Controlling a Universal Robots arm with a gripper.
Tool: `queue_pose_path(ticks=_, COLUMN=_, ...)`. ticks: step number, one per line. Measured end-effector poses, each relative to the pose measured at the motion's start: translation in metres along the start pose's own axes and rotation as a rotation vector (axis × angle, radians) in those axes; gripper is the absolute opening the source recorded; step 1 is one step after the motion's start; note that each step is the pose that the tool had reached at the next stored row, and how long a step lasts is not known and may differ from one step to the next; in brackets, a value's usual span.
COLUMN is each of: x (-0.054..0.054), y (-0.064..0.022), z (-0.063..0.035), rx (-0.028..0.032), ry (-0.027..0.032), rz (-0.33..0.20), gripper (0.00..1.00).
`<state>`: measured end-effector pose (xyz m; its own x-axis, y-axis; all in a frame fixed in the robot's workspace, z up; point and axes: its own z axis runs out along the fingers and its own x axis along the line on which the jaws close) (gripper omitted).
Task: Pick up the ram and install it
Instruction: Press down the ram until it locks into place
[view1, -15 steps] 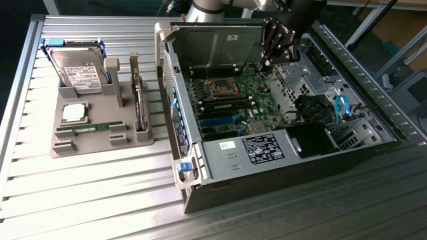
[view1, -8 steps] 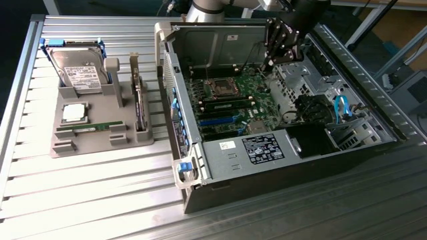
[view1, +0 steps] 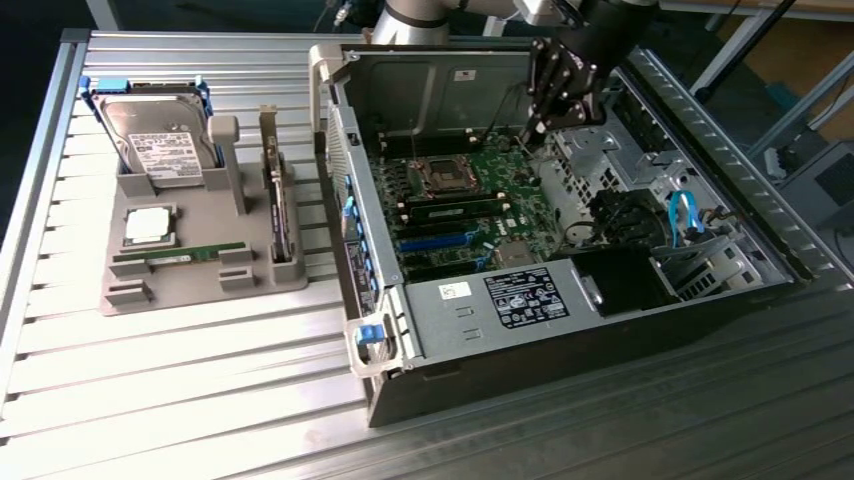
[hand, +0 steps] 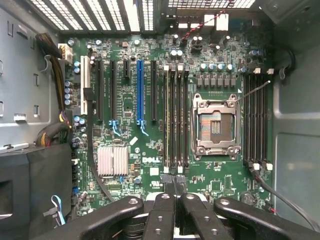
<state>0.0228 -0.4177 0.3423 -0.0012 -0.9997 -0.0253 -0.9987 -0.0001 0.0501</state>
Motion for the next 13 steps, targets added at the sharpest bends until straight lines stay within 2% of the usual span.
queue_pose_path(ticks=13, x=0.0, y=-0.0006, z=0.0122, rx=-0.0001, ry=-0.0005, rz=0.0, gripper=0.11)
